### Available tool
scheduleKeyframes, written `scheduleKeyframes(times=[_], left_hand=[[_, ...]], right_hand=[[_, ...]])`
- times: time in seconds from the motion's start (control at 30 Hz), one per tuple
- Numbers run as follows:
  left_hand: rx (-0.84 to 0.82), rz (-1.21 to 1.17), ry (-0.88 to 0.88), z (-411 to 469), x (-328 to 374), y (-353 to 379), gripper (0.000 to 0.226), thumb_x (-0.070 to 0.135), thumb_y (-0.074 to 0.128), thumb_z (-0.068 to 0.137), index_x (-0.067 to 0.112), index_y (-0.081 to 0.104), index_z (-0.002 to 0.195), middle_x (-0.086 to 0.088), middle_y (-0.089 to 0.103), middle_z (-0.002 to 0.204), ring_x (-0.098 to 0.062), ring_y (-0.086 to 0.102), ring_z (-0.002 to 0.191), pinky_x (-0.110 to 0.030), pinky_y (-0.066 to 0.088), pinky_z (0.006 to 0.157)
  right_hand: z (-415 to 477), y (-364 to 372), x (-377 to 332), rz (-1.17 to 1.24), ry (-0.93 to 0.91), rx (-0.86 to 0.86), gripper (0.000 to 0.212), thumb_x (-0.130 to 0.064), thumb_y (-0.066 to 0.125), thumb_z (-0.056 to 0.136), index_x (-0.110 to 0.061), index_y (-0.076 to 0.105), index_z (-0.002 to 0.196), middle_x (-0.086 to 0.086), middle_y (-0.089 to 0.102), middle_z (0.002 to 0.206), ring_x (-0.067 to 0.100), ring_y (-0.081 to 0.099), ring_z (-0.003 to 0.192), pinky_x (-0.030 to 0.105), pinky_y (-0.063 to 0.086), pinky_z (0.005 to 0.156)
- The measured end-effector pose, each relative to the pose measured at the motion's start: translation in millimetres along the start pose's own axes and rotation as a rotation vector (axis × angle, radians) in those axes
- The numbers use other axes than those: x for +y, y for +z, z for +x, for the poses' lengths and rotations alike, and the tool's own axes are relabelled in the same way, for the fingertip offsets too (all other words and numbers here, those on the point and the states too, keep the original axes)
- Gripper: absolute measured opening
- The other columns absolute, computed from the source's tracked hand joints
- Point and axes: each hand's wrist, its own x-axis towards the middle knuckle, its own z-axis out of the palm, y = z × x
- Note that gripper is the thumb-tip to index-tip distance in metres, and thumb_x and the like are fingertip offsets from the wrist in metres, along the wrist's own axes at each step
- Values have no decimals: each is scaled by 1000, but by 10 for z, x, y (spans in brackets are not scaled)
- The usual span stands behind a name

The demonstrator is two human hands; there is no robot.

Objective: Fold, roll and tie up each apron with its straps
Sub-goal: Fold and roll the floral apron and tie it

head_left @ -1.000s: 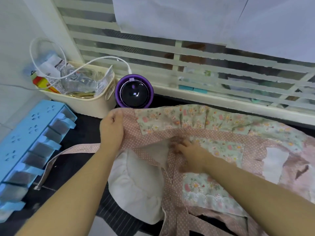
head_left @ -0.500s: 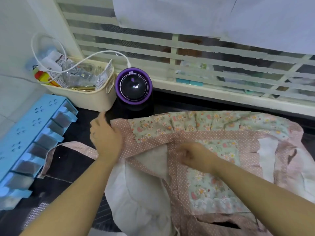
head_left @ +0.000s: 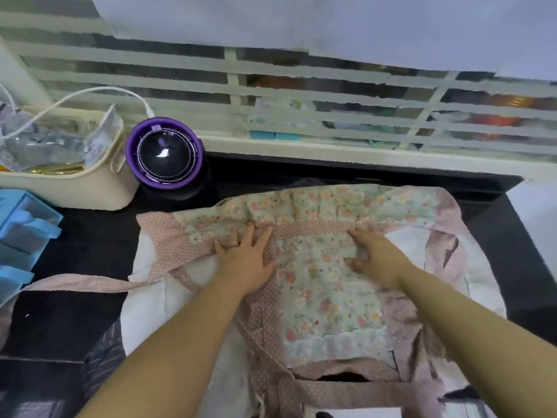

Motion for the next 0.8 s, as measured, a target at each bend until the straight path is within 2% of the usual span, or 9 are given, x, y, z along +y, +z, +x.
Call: scheduleKeyframes(times=[0.1,0.2,0.3,0.37,0.43,0.47,0.53,0.67,0.8], left_hand=[[86,-55,-71,172,51,-163,62,59,30,96,31,17,149,-4,10,158,-35,22,141,-62,16,111],[197,-72,-186,334,218,-254,58,48,36,97,10,30,141,-19,25,145,-39,38,128,-53,35,104],[354,-28,1,470,624,-237,47,43,39,97,11,35,131,-14,25,135,-38,45,118,-52,36,102],[355,-40,176,536,911,-215,50,44,35,98,17,29,140,-11,18,144,-35,38,126,-51,28,108],[295,-31,278,596,1121,-207,58,49,26,100,26,11,151,-5,2,155,-31,13,143,-53,14,116],[251,-8,295,659,1183,-185,62,52,22,99,30,0,152,-1,-8,158,-28,-2,146,-54,4,117],[158,48,284,759,1220,-127,67,60,16,96,36,-19,148,3,-28,156,-26,-22,145,-57,-9,115],[64,97,262,869,1160,43,73,78,-4,79,41,-41,130,3,-49,143,-24,-34,139,-61,-22,107],[48,109,242,893,1189,40,71,71,7,88,39,-38,133,4,-52,140,-22,-36,138,-58,-30,99]], right_hand=[[-20,-10,81,63,-1,-20,71,-42,63,89,-20,31,149,-3,29,155,17,29,142,30,27,113],[-98,-73,154,351,-6,73,37,-33,64,90,-19,63,124,-9,60,120,9,59,105,16,44,86],[-202,-248,361,594,204,632,9,-22,62,89,-19,71,91,-6,70,88,11,64,83,24,50,75],[-214,-350,555,594,386,969,15,-31,62,87,-18,66,93,-2,64,90,16,60,87,31,49,77],[-200,-427,748,636,558,1120,34,-43,64,85,-16,64,104,3,61,102,21,57,98,38,48,84],[-173,-471,887,726,636,1090,36,-46,64,84,-15,63,102,4,61,102,22,56,97,38,47,84],[-101,-581,1077,1036,683,804,39,-51,60,85,-13,62,81,6,62,84,23,58,81,36,48,76],[8,-817,1242,1495,653,183,59,-56,57,87,-4,66,112,16,71,106,33,66,103,43,50,93],[120,-1000,1256,1581,569,0,50,-44,61,87,-9,64,122,14,68,115,30,66,106,41,51,89]])
